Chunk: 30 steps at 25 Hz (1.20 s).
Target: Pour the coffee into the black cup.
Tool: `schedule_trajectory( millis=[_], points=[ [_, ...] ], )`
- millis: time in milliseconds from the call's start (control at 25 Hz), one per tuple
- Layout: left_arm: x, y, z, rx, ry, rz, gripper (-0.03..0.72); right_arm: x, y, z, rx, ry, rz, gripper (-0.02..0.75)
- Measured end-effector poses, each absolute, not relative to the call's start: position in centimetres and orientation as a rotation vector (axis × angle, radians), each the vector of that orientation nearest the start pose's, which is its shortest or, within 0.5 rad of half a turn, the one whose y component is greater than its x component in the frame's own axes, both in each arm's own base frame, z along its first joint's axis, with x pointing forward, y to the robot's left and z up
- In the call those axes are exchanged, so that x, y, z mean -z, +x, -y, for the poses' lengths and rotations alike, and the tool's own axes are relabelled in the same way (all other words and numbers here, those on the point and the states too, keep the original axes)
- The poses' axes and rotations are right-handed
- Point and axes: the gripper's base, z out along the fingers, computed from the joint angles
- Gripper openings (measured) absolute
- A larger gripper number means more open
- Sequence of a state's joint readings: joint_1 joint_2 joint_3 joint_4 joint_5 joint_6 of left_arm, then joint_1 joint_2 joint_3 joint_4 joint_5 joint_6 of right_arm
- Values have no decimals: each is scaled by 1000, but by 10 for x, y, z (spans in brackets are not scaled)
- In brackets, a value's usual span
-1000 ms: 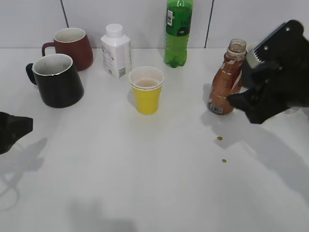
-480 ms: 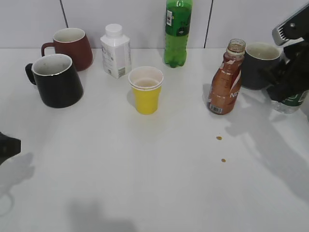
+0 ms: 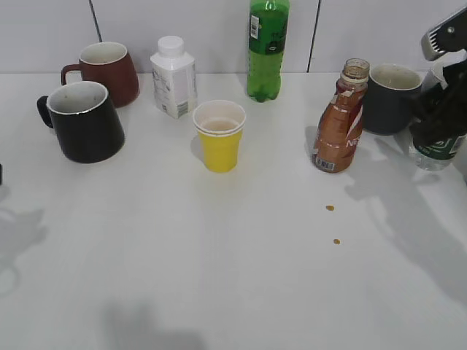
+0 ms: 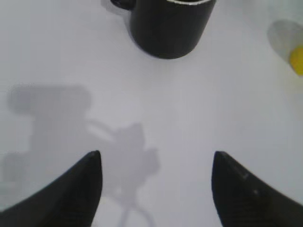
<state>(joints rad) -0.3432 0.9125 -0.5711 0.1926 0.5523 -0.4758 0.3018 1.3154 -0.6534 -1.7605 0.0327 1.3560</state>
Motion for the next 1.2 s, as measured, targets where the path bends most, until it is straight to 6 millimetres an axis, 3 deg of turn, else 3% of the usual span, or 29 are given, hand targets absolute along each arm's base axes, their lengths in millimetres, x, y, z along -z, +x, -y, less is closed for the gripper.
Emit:
schedule_trajectory(
  millis=[680,880,1200],
  points=[
    [-281,120,30,96,56,-2441,546,-260,245,-57,158,-403,-2041,486],
    [-284,114,27,99,54,-2428,546,-262,232,-45,217,-294,-2145,486],
    [-284,108,26,92,70,-2451,543,-288,201,-43,35,-183,-2132,486]
  ],
)
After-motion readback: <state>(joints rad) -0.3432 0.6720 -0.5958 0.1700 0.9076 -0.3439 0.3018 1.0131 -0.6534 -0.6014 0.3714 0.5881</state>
